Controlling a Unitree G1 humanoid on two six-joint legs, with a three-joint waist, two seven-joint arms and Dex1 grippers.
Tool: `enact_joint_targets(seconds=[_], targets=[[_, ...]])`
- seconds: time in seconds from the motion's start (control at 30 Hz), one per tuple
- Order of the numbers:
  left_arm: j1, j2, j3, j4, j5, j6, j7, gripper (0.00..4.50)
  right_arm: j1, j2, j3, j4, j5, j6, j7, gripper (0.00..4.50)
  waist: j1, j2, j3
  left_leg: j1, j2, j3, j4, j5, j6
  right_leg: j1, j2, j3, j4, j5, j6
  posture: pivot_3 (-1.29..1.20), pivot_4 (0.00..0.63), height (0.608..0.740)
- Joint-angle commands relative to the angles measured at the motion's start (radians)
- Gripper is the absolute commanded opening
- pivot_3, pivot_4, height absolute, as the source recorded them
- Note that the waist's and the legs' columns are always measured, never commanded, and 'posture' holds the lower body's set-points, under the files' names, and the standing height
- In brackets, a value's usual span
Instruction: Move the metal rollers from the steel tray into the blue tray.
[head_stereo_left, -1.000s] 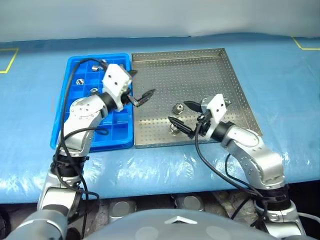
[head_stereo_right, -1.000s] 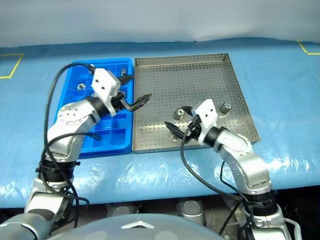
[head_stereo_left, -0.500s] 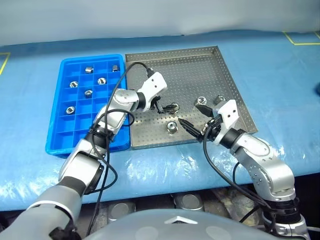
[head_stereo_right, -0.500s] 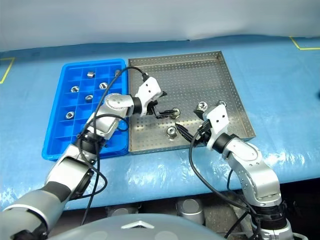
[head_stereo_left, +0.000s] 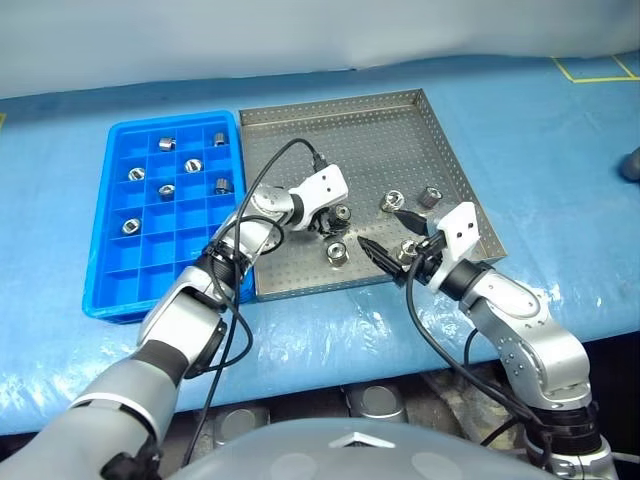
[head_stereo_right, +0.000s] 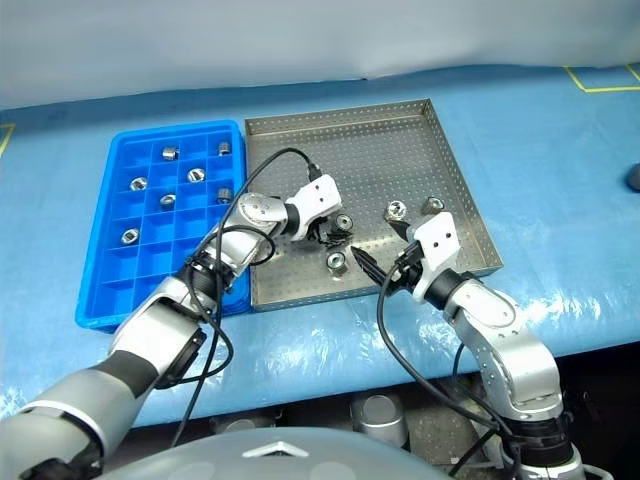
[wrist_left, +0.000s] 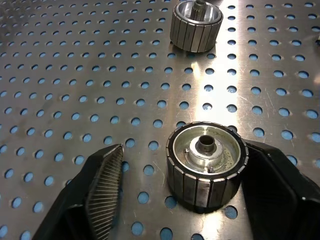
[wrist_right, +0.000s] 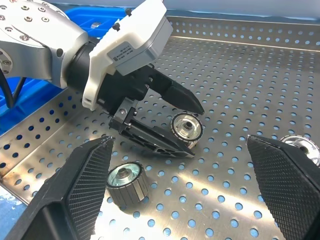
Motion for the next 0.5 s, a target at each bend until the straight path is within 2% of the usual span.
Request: enact_joint_targets(seconds=[0.03, 0.1, 0.3, 0.5], targets=[[0.012, 0.001, 0.026, -0.066, -0.002, -0.011, -0.001, 2.25, -0.017, 0.004, 0.003, -0.027, 0.005, -0.011, 0.004, 4.50, -0.001, 0.000, 0.000, 0.000, 0.000, 0.000, 0.000, 0.000, 0.000, 0.000, 0.000, 0.000, 0.000, 0.000, 0.000, -0.20, 0.150, 0.740], [0.027, 0.004, 0.060, -0.115, -0.023, 0.003, 0.013, 1.69, -0.024, 0.006, 0.010, -0.025, 0.005, -0.009, 0.004, 4.50, -0.002, 0.000, 0.000, 0.000, 0.000, 0.000, 0.000, 0.000, 0.000, 0.000, 0.000, 0.000, 0.000, 0.000, 0.000, -0.20, 0.150, 0.740], [0.136, 0.031, 0.200, -0.382, -0.091, 0.107, 0.102, 1.69, -0.061, 0.008, 0.054, -0.021, 0.012, 0.001, 0.021, 4.50, -0.002, 0.000, 0.000, 0.000, 0.001, 0.000, 0.000, 0.000, 0.000, 0.000, 0.000, 0.000, 0.001, 0.000, 0.000, -0.17, 0.150, 0.740], [0.335, 0.056, 0.397, -0.752, -0.118, 0.281, 0.300, 1.69, -0.122, 0.008, 0.099, -0.007, 0.019, 0.008, 0.058, 4.50, 0.008, 0.001, 0.000, 0.001, 0.001, 0.000, 0.000, 0.000, 0.000, 0.000, 0.000, 0.001, 0.001, 0.001, -0.002, -0.12, 0.150, 0.740]])
